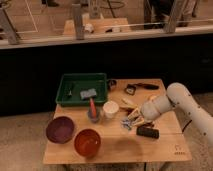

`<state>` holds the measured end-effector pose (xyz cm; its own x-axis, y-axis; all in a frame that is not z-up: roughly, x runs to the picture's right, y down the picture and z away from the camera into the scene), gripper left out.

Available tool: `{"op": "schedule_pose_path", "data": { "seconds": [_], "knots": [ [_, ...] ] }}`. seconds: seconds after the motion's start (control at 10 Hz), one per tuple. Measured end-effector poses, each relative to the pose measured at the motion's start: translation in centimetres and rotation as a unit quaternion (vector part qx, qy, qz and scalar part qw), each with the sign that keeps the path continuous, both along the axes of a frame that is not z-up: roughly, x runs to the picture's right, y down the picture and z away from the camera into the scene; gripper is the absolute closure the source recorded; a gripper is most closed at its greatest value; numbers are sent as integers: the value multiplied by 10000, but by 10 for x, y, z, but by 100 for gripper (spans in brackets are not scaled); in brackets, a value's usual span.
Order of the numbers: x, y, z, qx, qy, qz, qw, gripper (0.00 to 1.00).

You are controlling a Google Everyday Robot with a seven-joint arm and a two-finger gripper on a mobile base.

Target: Place towel in table surface

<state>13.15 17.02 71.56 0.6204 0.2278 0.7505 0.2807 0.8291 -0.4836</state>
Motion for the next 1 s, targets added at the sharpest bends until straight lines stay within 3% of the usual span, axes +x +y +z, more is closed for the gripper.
{"op": "schedule_pose_path", "data": {
  "seconds": [0.1,0.2,0.3,0.4,0.6,0.7,0.8,1.0],
  "knots": [
    [-7,8,-6,341,258,-322,9986,100],
    [-11,16,-8,607,559,-570,9950,100],
    [-15,29,-6,918,1032,-842,9868,100],
    [-17,41,0,1065,1335,-977,9805,100],
    [-20,67,20,1142,1708,-1184,9715,100],
    [-22,73,28,1120,1799,-1276,9689,100],
    [-25,79,33,1071,1793,-1363,9684,100],
    [-33,89,42,911,1724,-1564,9683,84]
  ]
}}
